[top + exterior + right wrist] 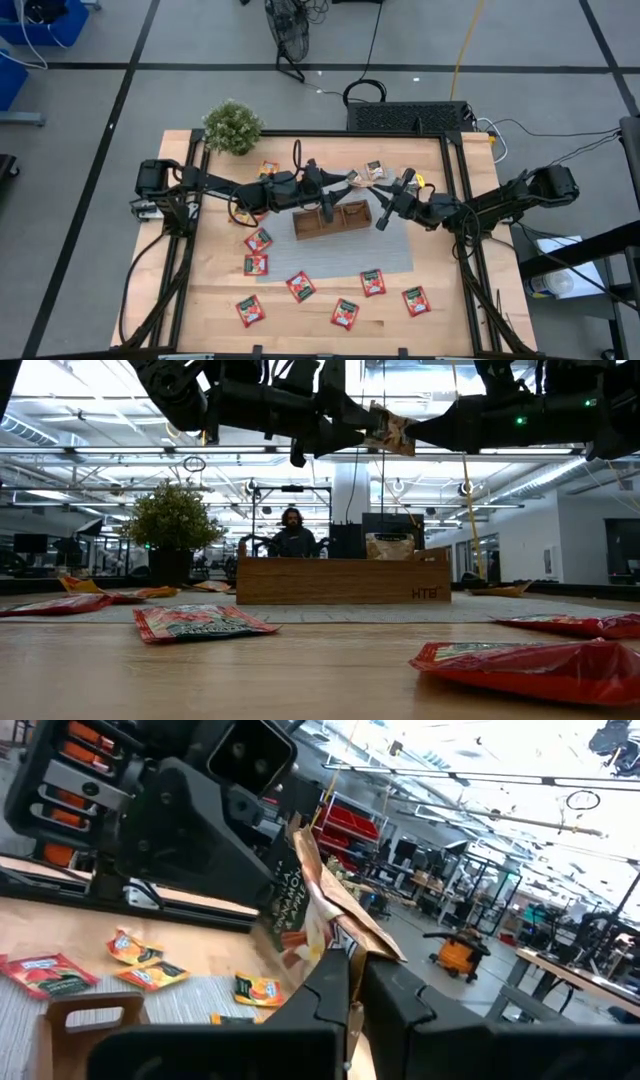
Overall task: Pick & Place Tea
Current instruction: Put the brown tea bag into the right section of the wooden organizer
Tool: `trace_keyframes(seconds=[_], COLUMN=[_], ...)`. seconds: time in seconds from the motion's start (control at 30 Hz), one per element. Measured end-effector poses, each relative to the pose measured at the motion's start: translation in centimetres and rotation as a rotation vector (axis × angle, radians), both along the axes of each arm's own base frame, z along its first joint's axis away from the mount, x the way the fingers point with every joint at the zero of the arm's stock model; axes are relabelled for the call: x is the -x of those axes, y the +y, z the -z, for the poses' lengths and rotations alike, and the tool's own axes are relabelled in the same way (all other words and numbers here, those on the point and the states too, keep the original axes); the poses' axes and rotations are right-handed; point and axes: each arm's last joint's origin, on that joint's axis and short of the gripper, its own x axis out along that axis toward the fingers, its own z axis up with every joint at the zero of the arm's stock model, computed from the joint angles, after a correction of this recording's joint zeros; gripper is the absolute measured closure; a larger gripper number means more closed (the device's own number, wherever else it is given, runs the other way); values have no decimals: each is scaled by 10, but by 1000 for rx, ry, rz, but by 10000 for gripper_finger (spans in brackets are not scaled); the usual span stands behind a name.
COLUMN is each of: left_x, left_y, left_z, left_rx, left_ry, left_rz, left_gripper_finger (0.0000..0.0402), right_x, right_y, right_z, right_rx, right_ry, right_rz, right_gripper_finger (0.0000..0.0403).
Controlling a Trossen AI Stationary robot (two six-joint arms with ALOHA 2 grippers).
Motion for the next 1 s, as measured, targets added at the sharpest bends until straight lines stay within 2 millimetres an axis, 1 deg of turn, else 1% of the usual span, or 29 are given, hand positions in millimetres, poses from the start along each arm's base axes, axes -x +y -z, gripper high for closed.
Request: trace_keyframes(seconds=[0.27, 0.4, 0.47, 0.53, 0.6, 0.63, 0.67, 0.8, 1.0], left_x=[0, 0, 0, 0, 0, 0, 0, 0, 0], left_y=[-1, -2, -2, -3, -2, -2, -2, -4, -4], left_z=[0, 0, 0, -2, -3, -3, -3, -2, 1], left_rx=[-16, -14, -18, -10, -8, -7, -6, -31, -32], left_ry=[7, 6, 1, -20, -30, -30, -27, -12, 27], left_rz=[4, 58, 70, 75, 78, 79, 80, 123, 128], left_gripper_finger=[215, 224, 249, 294, 356, 377, 387, 397, 399], right_x=[0, 0, 0, 0, 0, 0, 0, 0, 0], right_y=[0, 0, 0, 0, 0, 0, 0, 0, 0], right_z=[0, 0, 0, -1, 0, 0, 0, 0, 1], right_rx=[-11, -21, -23, -24, -24, -24, -24, -23, -23], right_ry=[-3, -10, -14, -18, -17, -17, -17, -12, -4], right_rz=[-1, -5, -9, -10, -11, -10, -10, -11, -10], right_gripper_finger=[397, 397, 397, 397, 397, 397, 397, 390, 365])
